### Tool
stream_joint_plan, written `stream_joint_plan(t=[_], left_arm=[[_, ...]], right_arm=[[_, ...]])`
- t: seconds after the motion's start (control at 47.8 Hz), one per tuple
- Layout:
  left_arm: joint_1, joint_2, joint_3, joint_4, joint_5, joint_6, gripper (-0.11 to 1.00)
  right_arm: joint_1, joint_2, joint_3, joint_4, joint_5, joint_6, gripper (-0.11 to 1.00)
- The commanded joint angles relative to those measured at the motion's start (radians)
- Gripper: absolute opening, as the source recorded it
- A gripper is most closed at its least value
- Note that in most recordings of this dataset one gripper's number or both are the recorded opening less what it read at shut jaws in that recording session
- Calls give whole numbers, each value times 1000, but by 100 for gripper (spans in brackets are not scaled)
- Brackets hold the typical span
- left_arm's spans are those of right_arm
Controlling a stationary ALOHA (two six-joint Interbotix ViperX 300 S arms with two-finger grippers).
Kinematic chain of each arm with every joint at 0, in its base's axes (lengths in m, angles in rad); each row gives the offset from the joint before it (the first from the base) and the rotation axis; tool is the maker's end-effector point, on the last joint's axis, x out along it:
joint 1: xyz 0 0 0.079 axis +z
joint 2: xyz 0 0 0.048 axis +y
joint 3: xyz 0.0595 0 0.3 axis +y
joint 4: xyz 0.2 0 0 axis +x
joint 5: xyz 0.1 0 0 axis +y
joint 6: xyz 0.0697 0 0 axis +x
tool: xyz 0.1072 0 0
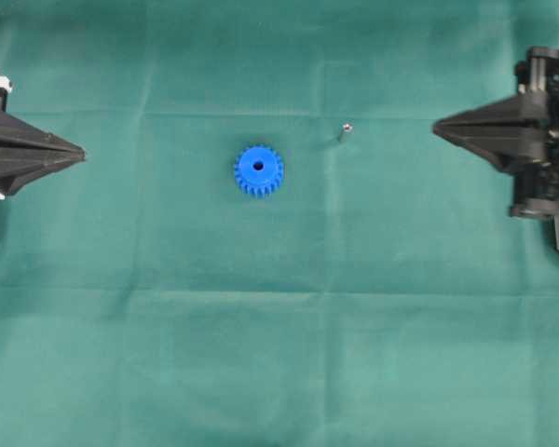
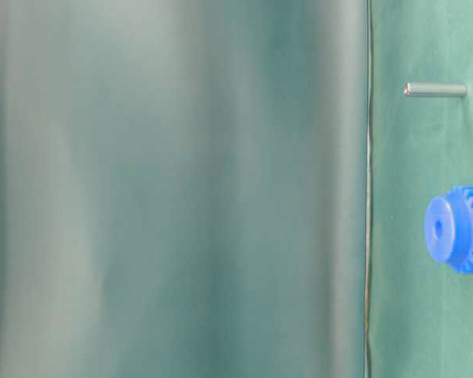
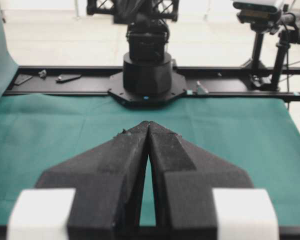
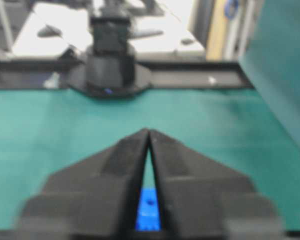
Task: Insert the shaft placed at a random location into the center hole of the small gear at another random location.
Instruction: 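Move the right gripper left toward the silver shaft, opening it, then lower the right gripper around the silver shaft and close on it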
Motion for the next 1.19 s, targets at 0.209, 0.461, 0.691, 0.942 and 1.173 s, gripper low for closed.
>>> stream_joint_plan(t=[0.209,0.461,0.691,0.942,1.173], left_arm=[[-2,3,-23,3,8,-2,0],[-2,5,-21,3,9,-2,0],[-2,8,-20,3,8,-2,0],[-2,8,-18,3,9,-2,0],[-2,8,-17,3,18,-3,0]], right_arm=[[-61,241,-43,2,-110,-15,88],[-109,456,-69,12,-189,-15,86],[-132,635,-86,21,-270,-15,86],[-150,775,-98,48,-328,-14,86],[-160,839,-114,57,-339,-12,85]])
